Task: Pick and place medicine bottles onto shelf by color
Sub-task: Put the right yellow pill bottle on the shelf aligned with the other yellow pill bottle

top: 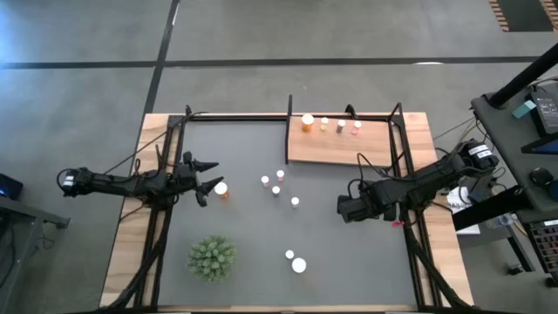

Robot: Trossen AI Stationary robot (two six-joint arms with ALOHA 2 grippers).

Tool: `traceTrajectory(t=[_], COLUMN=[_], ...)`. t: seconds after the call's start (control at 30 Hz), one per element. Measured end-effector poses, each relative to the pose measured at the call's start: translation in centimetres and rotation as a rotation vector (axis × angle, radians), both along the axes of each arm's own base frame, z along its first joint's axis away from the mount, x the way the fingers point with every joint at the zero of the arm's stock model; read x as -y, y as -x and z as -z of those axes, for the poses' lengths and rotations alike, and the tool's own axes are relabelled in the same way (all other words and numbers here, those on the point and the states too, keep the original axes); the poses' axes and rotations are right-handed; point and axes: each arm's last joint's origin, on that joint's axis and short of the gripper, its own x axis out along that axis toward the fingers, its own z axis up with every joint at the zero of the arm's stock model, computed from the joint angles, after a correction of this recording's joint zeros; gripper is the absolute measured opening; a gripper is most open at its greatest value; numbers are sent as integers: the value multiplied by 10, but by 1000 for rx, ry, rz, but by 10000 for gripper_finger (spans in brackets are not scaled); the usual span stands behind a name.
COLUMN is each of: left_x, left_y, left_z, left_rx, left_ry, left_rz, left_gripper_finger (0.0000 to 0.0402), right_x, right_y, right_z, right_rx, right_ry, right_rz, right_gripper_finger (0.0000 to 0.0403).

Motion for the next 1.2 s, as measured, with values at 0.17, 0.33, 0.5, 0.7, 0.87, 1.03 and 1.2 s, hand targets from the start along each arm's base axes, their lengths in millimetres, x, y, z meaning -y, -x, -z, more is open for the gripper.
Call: traceTrajectory(t=[0.17,0.33,0.5,0.7,0.87,1.03,1.2], left_x=[0,0,0,0,0,0,0], left_y=[0,0,0,0,0,0,0], left_z=[0,0,0,0,0,0,0], left_rx=[-1,0,0,0,-1,0,-1], left_ry=[0,0,0,0,0,0,0], left_rz=[0,0,0,0,0,0,0], left_gripper_finger=[238,238,238,238,238,238,238], right_x=[4,15,45,94,125,151,175], right_y=[-8,-16,-30,-53,-64,-72,-81], right_z=[-13,-36,-50,-62,-76,-74,-63], right_rx=[38,56,25,4,22,25,43], right_ry=[38,122,190,199,231,277,264], right_rz=[21,69,104,34,-10,-46,-110], right_gripper_finger=[118,111,111,111,110,110,109])
